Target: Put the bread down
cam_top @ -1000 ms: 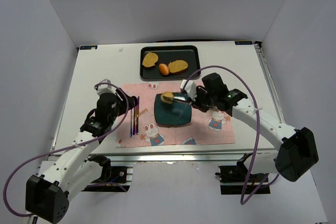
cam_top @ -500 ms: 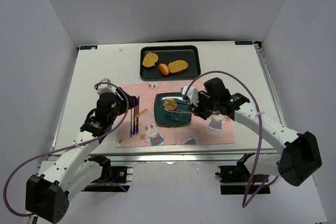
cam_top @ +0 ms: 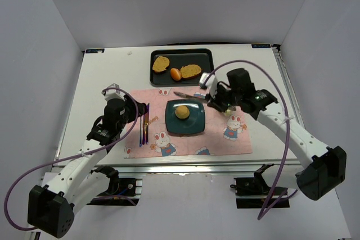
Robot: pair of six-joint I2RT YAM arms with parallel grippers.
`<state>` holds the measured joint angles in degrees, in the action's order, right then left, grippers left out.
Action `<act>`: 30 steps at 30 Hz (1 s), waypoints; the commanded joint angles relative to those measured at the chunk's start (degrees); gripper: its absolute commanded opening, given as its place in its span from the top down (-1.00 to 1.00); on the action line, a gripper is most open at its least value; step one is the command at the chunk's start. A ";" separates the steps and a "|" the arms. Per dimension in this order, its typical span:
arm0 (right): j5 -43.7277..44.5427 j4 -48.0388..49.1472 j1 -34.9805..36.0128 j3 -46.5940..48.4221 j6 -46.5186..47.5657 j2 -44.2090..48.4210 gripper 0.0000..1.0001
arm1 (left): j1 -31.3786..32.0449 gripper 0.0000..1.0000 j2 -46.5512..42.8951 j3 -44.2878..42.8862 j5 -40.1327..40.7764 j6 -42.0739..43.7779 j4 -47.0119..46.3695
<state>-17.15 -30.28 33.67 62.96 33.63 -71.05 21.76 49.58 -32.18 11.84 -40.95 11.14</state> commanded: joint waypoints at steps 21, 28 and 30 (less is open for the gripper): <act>7.48 26.77 -44.74 -14.96 -23.88 -17.89 0.74 | -0.14 -0.24 9.83 -4.47 -9.55 2.45 -7.27; 7.91 23.08 -45.01 -14.01 -16.33 -21.42 -0.44 | -0.05 -0.27 11.15 -3.76 -11.75 1.66 -9.29; 8.00 21.50 -45.01 -13.13 -14.74 -20.54 -0.52 | 0.04 -0.20 11.59 -3.59 -13.75 1.75 -9.90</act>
<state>-10.02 -7.86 -10.92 48.10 15.00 -93.03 21.76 60.95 -34.65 1.17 -39.33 3.53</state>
